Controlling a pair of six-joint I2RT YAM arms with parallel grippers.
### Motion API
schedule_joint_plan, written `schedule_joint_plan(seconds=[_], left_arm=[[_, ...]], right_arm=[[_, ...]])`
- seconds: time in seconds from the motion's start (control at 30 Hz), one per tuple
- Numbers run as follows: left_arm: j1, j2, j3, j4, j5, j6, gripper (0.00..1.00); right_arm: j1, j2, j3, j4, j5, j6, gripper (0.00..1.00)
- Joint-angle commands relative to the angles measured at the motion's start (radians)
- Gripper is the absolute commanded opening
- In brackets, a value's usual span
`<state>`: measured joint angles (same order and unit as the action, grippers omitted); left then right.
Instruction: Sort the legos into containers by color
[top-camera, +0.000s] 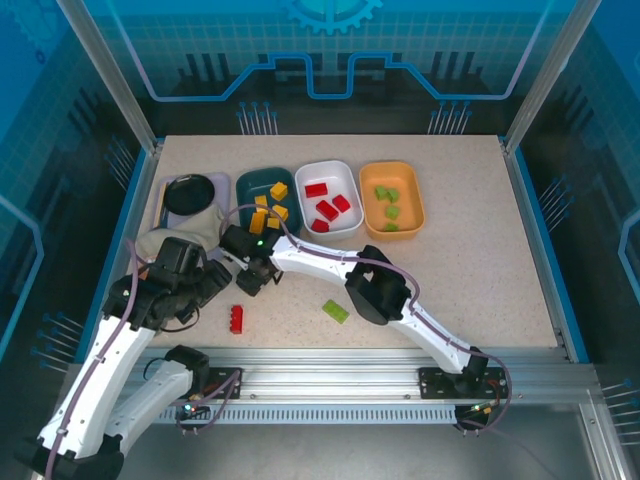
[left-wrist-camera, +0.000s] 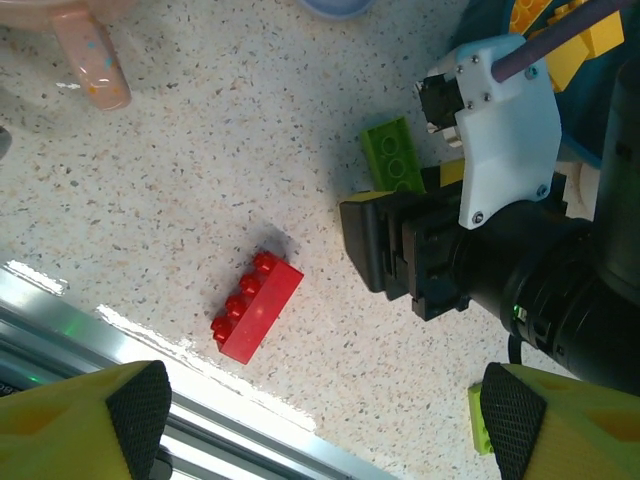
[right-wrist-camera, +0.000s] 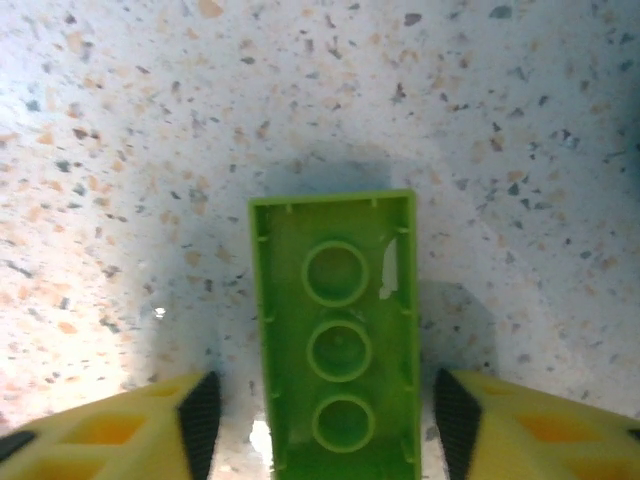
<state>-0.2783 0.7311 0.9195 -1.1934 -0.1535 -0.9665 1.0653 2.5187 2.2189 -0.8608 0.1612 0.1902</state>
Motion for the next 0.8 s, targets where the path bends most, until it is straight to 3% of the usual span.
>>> schedule_joint_plan(seconds=[0.0,0.13,0.33,0.57,0.67,0.77], left_arm=[[0.008,-0.017,0.021,-0.043,-0.006,0.020,0.85],[0.008,-0.019,0.019,-0.037,-0.001,0.020,0.84],[0.008,-0.019,0.012,-0.021,0.007,0.020,0.84],[0.005,0.012,0.004,0.101,0.122,0.066,0.82],[-0.011,0.075,0.010,0.214,0.198,0.081,0.82],[-0.082,0.192,0.043,0.328,0.230,0.094,0.82]], right_arm=[[-0.002,0.059,0.022,-0.047,0.027,0.017,0.51],[-0.002,0.064,0.027,-0.053,0.024,0.020,0.38],[0.002,-0.013,-0.029,-0.021,0.034,0.010,0.26],[-0.028,-0.317,-0.248,0.067,0.037,0.046,0.25],[-0.086,-0.480,-0.397,0.086,0.028,0.096,0.25],[-0.185,-0.638,-0.562,0.083,0.029,0.140,0.25]])
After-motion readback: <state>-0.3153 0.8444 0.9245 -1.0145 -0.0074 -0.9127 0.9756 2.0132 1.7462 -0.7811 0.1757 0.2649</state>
